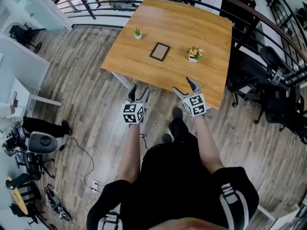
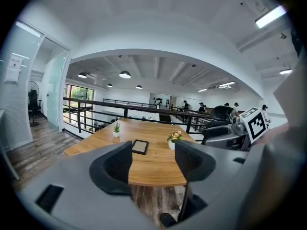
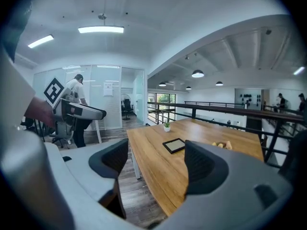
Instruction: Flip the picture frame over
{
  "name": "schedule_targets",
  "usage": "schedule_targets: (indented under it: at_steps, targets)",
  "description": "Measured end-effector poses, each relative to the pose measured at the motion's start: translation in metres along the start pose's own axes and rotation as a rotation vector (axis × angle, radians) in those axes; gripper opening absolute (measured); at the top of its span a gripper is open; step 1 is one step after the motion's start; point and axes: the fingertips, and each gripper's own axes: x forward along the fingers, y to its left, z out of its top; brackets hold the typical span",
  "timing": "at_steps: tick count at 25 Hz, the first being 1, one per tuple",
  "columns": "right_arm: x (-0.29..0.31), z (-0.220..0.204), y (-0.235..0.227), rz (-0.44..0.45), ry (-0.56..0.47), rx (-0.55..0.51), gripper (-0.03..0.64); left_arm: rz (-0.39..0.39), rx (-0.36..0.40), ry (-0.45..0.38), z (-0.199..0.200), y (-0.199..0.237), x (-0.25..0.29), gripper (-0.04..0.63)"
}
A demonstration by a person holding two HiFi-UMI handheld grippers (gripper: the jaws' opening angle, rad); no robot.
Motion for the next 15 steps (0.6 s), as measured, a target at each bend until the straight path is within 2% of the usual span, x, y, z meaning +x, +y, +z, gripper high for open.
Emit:
schedule_targets:
  at_steps: [11,15]
  targets:
    - [0.045,0.004,-0.017,0.036,0.017,0.041,0.359,0.045,-0.019,0.022,0.0,0.028,0.023,0.279]
    - [0.065,0.011,-0.025,0.051,0.018,0.036,0.356,0.065,-0.048,0.034,0.0,0.045,0.038,0.279]
